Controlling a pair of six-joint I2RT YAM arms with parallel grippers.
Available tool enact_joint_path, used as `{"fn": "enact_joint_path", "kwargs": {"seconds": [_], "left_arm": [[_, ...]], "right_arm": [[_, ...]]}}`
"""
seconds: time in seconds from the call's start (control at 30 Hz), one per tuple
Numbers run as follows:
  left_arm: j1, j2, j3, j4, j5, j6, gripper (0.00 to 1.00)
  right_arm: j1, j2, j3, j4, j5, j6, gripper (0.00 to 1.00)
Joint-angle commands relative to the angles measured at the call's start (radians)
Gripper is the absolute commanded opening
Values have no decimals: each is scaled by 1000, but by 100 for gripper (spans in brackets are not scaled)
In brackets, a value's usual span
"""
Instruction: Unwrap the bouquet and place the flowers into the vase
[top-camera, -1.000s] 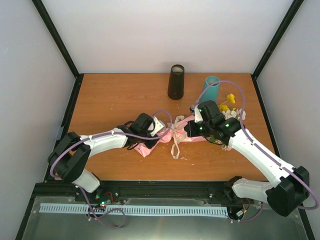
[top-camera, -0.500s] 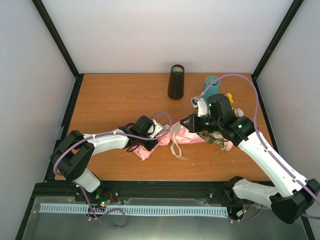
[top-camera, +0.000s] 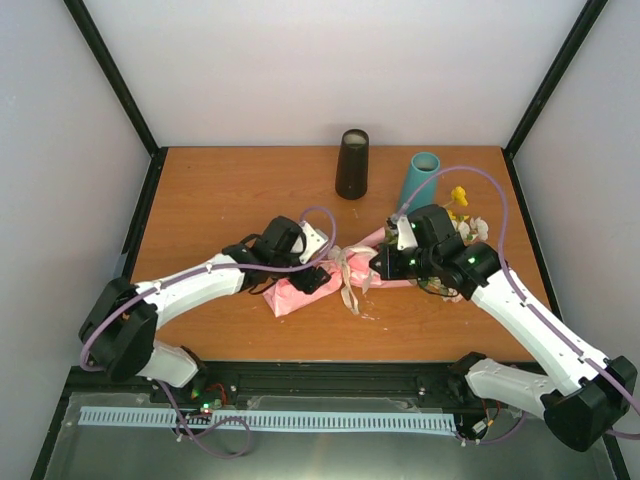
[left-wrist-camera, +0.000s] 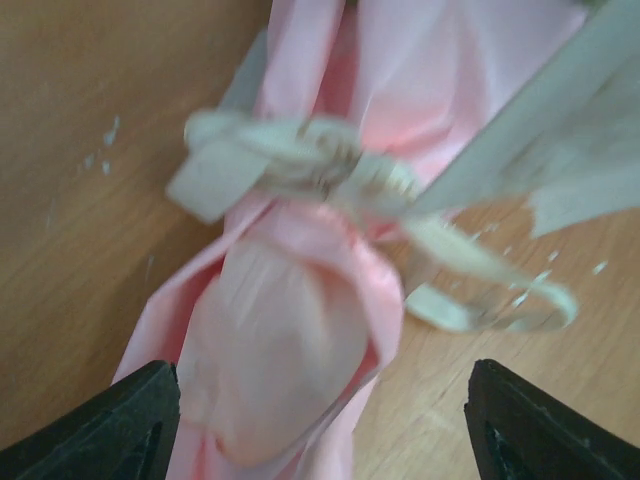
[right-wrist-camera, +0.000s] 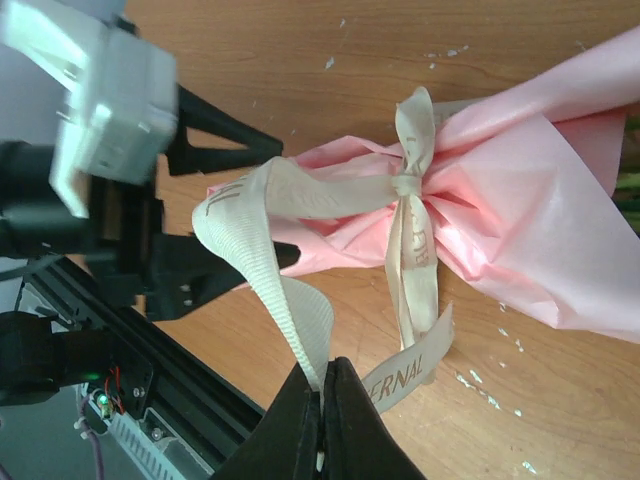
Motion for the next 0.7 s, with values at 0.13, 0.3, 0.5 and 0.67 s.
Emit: {"fn": "enact_joint_path", "kwargs": {"seconds": [0.13, 0.3, 0.5, 0.67], "left_arm": [[4, 97, 98, 13, 65, 10, 80], [5, 192, 105, 30, 41, 67, 78], [4, 202, 28, 98, 67, 81, 36], [4, 184, -12, 135, 88, 50, 10]], "right_arm": [[0, -35, 2, -35, 20, 17, 3], [-1, -83, -2, -65, 60, 45, 3], [1, -171, -14, -99, 116, 101, 3], [1, -240, 64, -106, 161, 139, 3]]}}
